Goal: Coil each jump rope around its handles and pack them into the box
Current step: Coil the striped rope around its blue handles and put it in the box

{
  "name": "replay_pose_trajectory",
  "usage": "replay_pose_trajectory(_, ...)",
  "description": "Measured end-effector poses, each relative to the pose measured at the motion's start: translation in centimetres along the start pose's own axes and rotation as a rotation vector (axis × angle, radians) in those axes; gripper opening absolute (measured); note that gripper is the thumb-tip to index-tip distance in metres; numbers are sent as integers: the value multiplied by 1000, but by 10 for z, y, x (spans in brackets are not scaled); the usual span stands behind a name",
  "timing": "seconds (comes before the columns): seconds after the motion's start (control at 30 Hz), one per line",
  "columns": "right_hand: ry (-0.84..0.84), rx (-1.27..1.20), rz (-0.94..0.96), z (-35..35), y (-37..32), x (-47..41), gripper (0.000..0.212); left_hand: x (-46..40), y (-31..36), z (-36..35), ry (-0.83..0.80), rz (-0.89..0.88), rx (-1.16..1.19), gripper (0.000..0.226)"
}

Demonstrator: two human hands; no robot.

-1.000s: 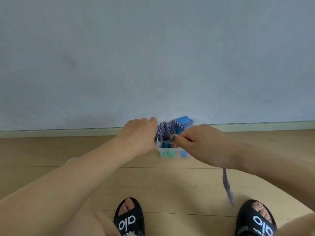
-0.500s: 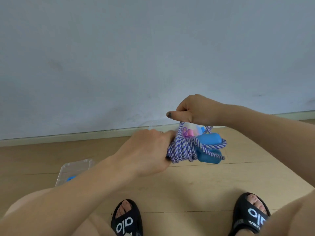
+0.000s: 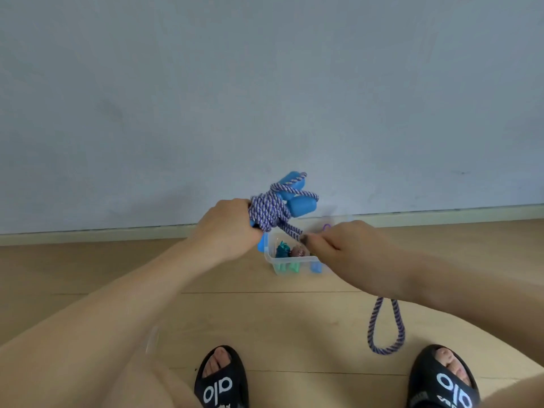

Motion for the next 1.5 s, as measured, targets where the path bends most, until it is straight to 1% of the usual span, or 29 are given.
replay_pose_trajectory(0.1,92,235,150,17,-22,4,54,9,17,-18,-137,-46,-109,13)
replay_pose_trajectory(0.17,159,312,203,37,-29,2,57,18,36,-25,-207,-135,-214,15)
replay_pose_trajectory(0.27,252,355,215,63,-26,-13,62,30,64,-31,-200,-318,-342,9)
replay_pose_trajectory(0.33,249,388,190,65,-17,-30,63,40,78,-31,-178,-408,-353,17)
replay_pose_trajectory(0.37,213,358,172,61,-9,-38,63,43,81,-29,-159,-444,-344,19)
replay_pose_trajectory(0.4,151,275,144,54,-1,-45,62,45,84,-23,-127,-477,-322,18)
replay_pose_trajectory(0.47,58,46,100,40,18,-55,60,45,82,-8,-36,-526,-234,18)
replay_pose_trajectory(0.5,24,-42,80,32,25,-56,57,43,78,-1,8,-527,-150,17)
replay_pose_trajectory(0.53,-1,-91,60,22,32,-58,49,41,72,5,46,-497,-57,15)
replay_pose_trajectory(0.6,-23,-139,8,6,43,-62,27,33,56,14,133,-381,135,14)
replay_pose_trajectory(0.67,32,-172,-66,1,43,-56,35,24,37,14,154,-236,262,16)
replay_pose_trajectory(0.73,46,-145,-85,-3,32,-42,38,16,23,8,129,-131,260,17)
replay_pose_trajectory(0.8,94,-75,-46,-4,21,-27,26,8,10,1,82,-48,234,21)
replay_pose_trajectory(0.83,121,-20,-39,-2,18,-19,27,6,6,-1,51,-16,212,22)
replay_pose_trajectory(0.87,144,22,-20,3,14,-12,36,4,3,-3,22,0,180,22)
replay_pose_trajectory(0.93,165,178,58,17,3,-1,49,5,4,-5,-27,-18,69,17)
replay_pose_trajectory(1.0,259,332,196,32,-16,5,51,9,12,-4,-59,-60,-40,17)
replay_pose_trajectory(1.07,326,383,286,47,-27,6,52,16,25,-4,-78,-114,-108,13)
replay_pose_trajectory(1.13,382,406,326,55,-32,1,53,23,44,-7,-92,-192,-181,10)
replay_pose_trajectory(1.23,426,362,362,57,-31,-13,54,30,62,-10,-85,-282,-283,20)
replay_pose_trajectory(1.3,380,216,368,53,-26,-22,52,30,65,-7,-62,-326,-345,16)
replay_pose_trajectory(1.37,270,-7,330,45,-17,-29,51,30,64,-2,-41,-366,-414,24)
replay_pose_trajectory(1.43,133,-156,210,31,-5,-34,59,30,62,2,-13,-404,-484,33)
replay_pose_trajectory(1.5,11,-215,130,15,4,-33,56,33,64,3,59,-511,-534,33)
Point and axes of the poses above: each hand's wrist, its own x-axis away from the middle knuckle, its own z-axis out of the back of the hand, y = z × x, the point moved 7 cm from there along -x, towards the middle knuckle, and after that the axes turned 8 degrees about -z, right-handed, at the moved point
